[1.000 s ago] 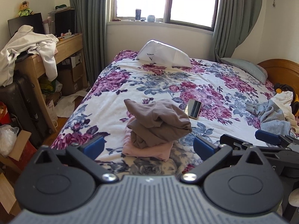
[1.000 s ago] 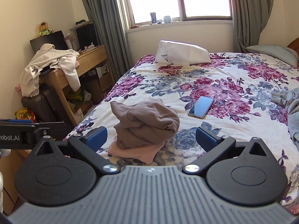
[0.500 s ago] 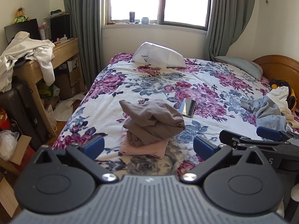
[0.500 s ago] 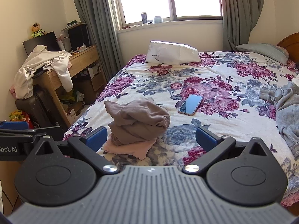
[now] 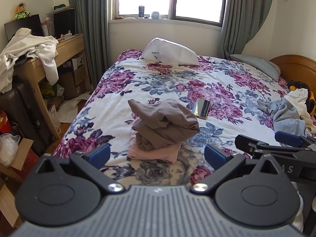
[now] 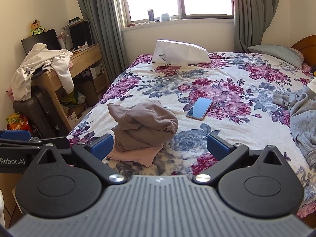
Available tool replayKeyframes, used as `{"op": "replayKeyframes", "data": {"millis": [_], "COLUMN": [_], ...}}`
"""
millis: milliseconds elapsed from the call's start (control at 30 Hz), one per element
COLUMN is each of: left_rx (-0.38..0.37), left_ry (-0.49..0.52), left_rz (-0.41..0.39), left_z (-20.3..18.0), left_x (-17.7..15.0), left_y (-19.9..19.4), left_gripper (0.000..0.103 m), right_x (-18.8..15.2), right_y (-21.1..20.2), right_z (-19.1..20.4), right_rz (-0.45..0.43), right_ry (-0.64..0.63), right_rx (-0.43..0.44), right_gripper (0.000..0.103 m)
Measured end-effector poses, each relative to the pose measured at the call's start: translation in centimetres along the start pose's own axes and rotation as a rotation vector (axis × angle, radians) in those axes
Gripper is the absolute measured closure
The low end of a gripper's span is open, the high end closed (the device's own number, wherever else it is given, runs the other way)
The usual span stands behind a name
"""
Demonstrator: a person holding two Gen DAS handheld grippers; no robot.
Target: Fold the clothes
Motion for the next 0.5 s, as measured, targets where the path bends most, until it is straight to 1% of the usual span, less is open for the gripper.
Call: {"op": "replayKeyframes", "data": {"millis": [133,500], "left_rx": [-0.004,-0.015], "left_ry": [-0.007,-0.003], "left_rz": [0.011,0.028], "left_z": [0.2,0.4], "left_x": [0.0,0.3], "left_y": [0.3,1.0], "left_gripper": [0.000,0.000], "right_x": [-0.1,-0.4], "right_y": [0.1,1.1], "right_z": [0.0,0.0], "right_rz": [-0.004,0.020], "right_ry": [0.002,-0.005], "right_rx": [-0.009,-0.023], "right_gripper": [0.000,0.000]}}
Point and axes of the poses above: each gripper's, at about its wrist camera, not at the fingertips, and y roughly the way its jaws point, z to its left, x to its top, the point moved 4 cm from there along y, roughly the way its jaws point, and after that the axes turned 13 degrees about -x, right-handed, at the moved point
